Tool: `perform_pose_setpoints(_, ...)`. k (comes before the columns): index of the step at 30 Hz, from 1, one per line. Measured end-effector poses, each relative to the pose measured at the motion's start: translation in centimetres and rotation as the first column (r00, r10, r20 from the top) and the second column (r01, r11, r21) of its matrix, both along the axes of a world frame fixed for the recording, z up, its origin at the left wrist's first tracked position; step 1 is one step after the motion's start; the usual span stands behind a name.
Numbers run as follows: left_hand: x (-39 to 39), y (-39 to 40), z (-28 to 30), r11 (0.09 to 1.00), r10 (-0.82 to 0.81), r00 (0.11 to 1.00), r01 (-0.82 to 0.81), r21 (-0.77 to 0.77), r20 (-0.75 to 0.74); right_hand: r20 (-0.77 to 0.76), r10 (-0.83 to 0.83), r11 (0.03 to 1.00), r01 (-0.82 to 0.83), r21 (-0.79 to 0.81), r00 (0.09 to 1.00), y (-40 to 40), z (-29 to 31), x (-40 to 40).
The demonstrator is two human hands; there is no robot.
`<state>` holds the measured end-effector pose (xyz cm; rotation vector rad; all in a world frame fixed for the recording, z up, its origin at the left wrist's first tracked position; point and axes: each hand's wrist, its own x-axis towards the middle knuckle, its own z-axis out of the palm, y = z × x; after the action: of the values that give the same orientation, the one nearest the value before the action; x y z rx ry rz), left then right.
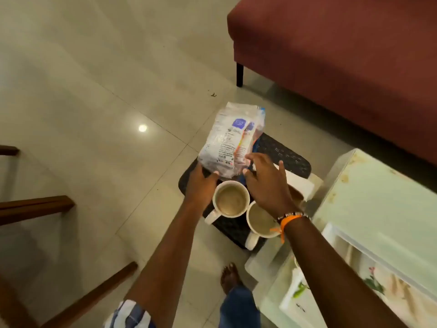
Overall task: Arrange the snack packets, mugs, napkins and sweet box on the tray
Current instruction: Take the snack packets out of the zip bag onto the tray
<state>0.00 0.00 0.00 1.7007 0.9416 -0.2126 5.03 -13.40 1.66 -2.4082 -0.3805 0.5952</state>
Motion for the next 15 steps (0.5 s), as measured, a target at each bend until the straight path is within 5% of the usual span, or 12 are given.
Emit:
perform_pose_setpoints(6,3.0,3.4,-5.1,0.868,0.236,0.964,-0.264,-0.421,-0.12,-0.116,-0.052,0.998,0.048,-0.037,0.992,2.4,-4.3,3.7)
perform_pose_setpoints(11,4.6,3.8,-5.1,0.752,0.412,0.91,-0.364,-0.55,-0.039,-0.199,-0.098,0.987,0.121,0.104,0.975,2.6,-4.7,4.0)
perform_pose_setpoints(15,5.8,3.1,-3.1,0.685,0.463,0.876,-0.257,-0.682,0.135,-0.207,-0.127,0.974,0.161,0.158,0.97,2.6,-3.6,4.2)
